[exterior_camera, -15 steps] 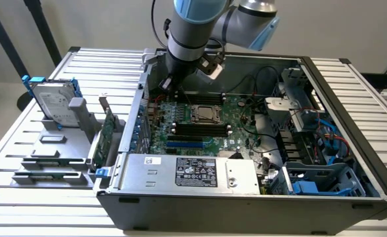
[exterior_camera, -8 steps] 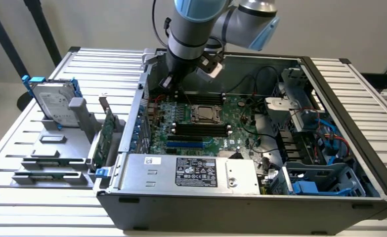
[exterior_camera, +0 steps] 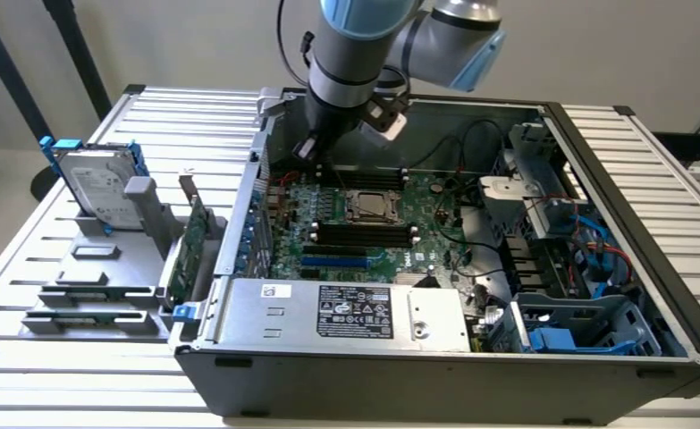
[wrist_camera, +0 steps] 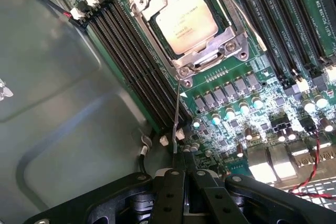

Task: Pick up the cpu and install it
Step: 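Install the first cpu locking lever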

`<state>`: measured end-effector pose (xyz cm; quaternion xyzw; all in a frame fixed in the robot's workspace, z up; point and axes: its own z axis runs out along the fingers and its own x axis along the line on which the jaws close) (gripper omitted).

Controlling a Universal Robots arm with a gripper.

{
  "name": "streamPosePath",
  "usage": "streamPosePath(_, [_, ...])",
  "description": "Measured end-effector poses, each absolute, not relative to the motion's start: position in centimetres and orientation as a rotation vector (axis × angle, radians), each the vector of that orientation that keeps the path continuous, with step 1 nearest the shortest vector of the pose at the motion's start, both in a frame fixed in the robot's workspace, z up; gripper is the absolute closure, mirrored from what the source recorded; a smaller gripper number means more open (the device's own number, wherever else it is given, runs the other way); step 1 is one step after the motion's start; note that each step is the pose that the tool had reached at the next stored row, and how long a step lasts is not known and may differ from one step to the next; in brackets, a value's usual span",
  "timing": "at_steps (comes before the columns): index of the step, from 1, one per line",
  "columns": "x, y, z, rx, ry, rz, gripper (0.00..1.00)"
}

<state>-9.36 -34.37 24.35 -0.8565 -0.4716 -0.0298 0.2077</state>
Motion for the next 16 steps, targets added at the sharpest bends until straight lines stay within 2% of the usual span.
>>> streamPosePath(16, [-7.5,-34.4,24.9,-2.389,-1.322,-0.107,0.89])
